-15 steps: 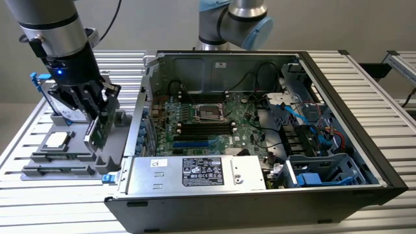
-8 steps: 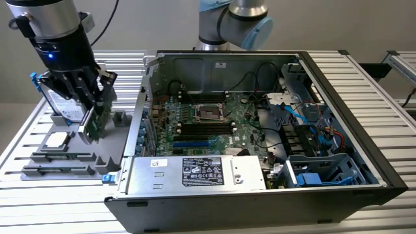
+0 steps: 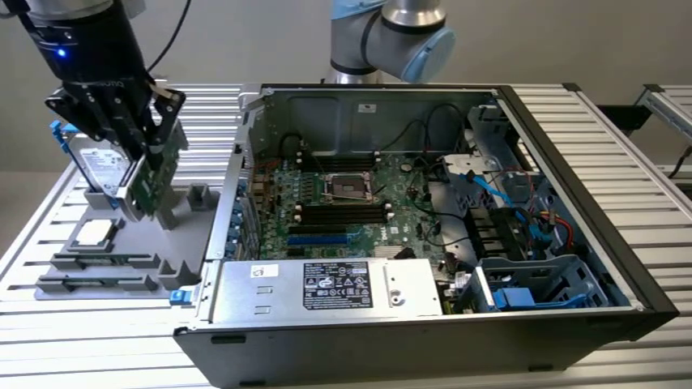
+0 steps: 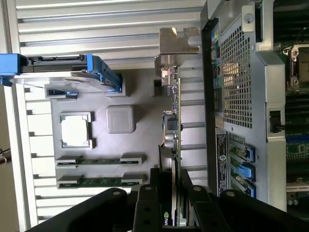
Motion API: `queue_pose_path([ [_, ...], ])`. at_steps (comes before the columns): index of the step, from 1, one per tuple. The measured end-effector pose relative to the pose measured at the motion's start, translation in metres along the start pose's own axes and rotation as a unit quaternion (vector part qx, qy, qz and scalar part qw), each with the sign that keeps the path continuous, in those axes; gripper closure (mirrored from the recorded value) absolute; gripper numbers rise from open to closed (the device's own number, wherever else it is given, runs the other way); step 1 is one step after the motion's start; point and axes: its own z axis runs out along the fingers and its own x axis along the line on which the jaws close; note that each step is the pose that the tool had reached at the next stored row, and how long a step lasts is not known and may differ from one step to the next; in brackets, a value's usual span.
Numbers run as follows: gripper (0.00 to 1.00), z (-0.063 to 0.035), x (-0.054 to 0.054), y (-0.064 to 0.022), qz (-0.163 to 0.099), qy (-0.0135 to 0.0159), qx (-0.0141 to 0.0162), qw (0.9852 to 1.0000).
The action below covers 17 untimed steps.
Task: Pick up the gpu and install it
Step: 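Pick up the gpu and move the gpu toward the slot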
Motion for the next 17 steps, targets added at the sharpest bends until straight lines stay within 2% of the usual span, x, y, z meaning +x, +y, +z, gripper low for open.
queue_pose_path([
  [6,0.73,-0.0274,-0.001,0.0009,0.000,0.0000,0.0000,1.0000],
  [9,0.73,-0.0411,-0.007,0.0015,0.000,0.0010,0.0001,1.0000],
  [13,0.73,-0.0590,-0.022,0.0027,0.000,0.0055,0.0004,1.0000],
  [17,0.73,-0.0738,-0.039,0.0041,0.000,0.0117,0.0008,0.9999],
])
